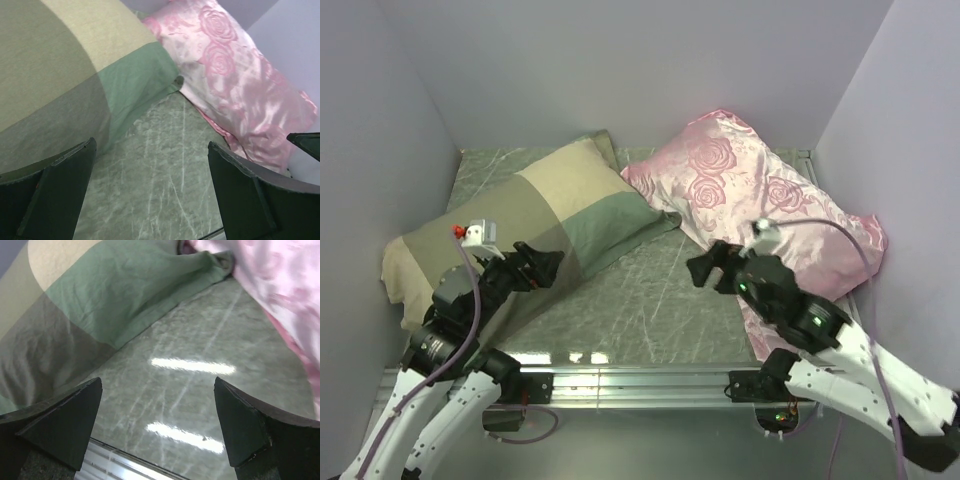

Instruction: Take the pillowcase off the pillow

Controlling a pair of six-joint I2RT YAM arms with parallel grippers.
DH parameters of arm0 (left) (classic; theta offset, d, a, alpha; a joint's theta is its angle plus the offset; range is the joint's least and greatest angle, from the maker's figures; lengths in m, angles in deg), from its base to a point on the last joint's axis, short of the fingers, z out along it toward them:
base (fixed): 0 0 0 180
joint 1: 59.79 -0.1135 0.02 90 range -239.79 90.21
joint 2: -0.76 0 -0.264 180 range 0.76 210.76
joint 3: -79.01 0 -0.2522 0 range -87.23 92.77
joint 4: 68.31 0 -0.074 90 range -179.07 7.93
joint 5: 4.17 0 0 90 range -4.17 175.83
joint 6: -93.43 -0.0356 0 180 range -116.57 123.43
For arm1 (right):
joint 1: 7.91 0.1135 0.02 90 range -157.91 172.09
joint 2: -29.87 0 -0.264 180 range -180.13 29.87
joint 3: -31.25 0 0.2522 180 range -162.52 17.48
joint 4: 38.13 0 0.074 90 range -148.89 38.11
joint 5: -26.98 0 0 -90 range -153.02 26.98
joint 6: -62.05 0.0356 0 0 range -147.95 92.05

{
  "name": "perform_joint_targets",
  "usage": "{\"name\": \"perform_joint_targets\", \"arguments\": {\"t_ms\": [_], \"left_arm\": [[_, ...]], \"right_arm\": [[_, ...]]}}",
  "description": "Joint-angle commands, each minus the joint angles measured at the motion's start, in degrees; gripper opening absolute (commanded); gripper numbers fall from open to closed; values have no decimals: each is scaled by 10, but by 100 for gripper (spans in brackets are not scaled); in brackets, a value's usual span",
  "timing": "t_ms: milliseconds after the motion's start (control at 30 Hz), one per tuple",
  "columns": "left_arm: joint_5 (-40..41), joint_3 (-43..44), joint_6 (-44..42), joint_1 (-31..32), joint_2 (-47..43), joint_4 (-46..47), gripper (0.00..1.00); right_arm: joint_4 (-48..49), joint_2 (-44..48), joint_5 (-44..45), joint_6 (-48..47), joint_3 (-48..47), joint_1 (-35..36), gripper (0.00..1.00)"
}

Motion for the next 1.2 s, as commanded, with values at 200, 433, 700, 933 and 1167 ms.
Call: {"name": "perform_joint_targets", "arguments": {"t_ms": [200, 433, 700, 933, 1167], "left_arm": [[144, 29, 53, 1, 79, -51, 99], [211, 69, 80, 2, 136, -116, 99], [340, 93, 202, 1, 241, -197, 99], [364, 77, 218, 1, 266, -163, 97], [362, 68, 196, 1, 249, -138, 85]], "right_arm": [[235, -364, -108, -48, -186, -53, 100], [320, -566, -206, -60, -265, -136, 100], [402, -707, -227, -67, -313, -141, 100], [454, -746, -283, -41, -330, -135, 77], [422, -653, -242, -65, -309, -109, 0]]}}
